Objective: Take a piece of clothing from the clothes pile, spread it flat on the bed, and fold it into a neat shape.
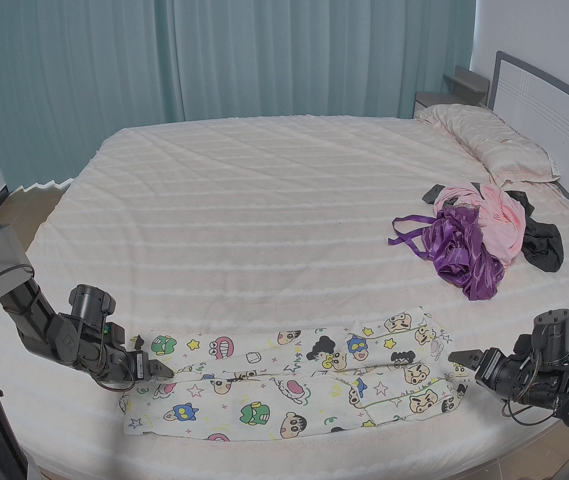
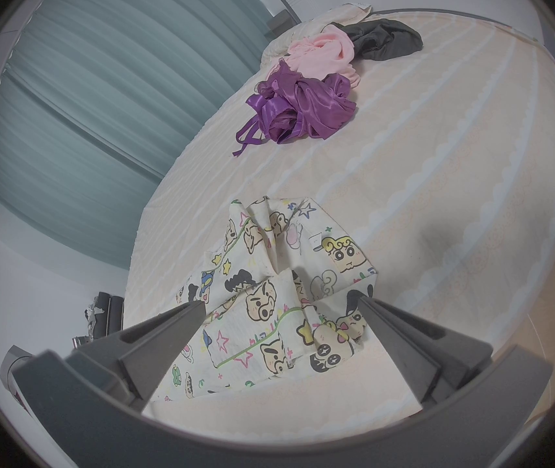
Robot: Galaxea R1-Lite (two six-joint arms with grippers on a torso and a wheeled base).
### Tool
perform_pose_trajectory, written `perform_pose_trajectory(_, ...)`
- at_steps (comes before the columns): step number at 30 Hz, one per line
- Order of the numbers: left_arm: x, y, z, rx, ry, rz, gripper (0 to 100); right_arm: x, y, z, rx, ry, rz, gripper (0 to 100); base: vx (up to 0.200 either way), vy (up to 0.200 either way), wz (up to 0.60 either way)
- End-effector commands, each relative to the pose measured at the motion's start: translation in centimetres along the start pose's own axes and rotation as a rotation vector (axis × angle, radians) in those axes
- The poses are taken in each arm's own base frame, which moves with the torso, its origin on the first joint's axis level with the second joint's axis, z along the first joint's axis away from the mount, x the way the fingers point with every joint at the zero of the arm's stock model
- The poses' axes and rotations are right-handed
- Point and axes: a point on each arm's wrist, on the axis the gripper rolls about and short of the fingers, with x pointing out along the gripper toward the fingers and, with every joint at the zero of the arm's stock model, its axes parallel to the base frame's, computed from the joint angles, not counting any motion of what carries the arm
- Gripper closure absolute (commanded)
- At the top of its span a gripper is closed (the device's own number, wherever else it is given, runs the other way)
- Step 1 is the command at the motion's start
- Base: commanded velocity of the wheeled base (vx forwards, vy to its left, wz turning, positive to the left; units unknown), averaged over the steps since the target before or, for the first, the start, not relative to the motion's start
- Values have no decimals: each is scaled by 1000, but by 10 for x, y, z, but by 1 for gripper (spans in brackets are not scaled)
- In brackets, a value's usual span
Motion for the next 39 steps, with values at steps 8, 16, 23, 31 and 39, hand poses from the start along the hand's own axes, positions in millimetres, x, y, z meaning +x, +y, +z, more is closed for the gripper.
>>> perform_pose_trajectory(8, 0, 0, -1, -9, 7, 3, 100, 0, 0, 0, 1, 1, -2, 0, 0, 0, 0)
perform_pose_trajectory(16, -13, 2, 5, -20, -38, 4, 100, 1, -1, 0, 3, 3, -5, 0, 0, 0, 0)
perform_pose_trajectory(23, -35, 11, 10, -47, -100, 15, 100, 0, 0, 0, 3, 1, -2, 0, 0, 0, 0)
perform_pose_trajectory(31, -55, 32, 14, -93, -154, 50, 100, 1, -1, 0, 3, 3, -5, 0, 0, 0, 0)
perform_pose_trajectory(39, -85, 68, 25, -130, -234, 118, 100, 1, -1, 0, 3, 4, -6, 0, 0, 0, 0)
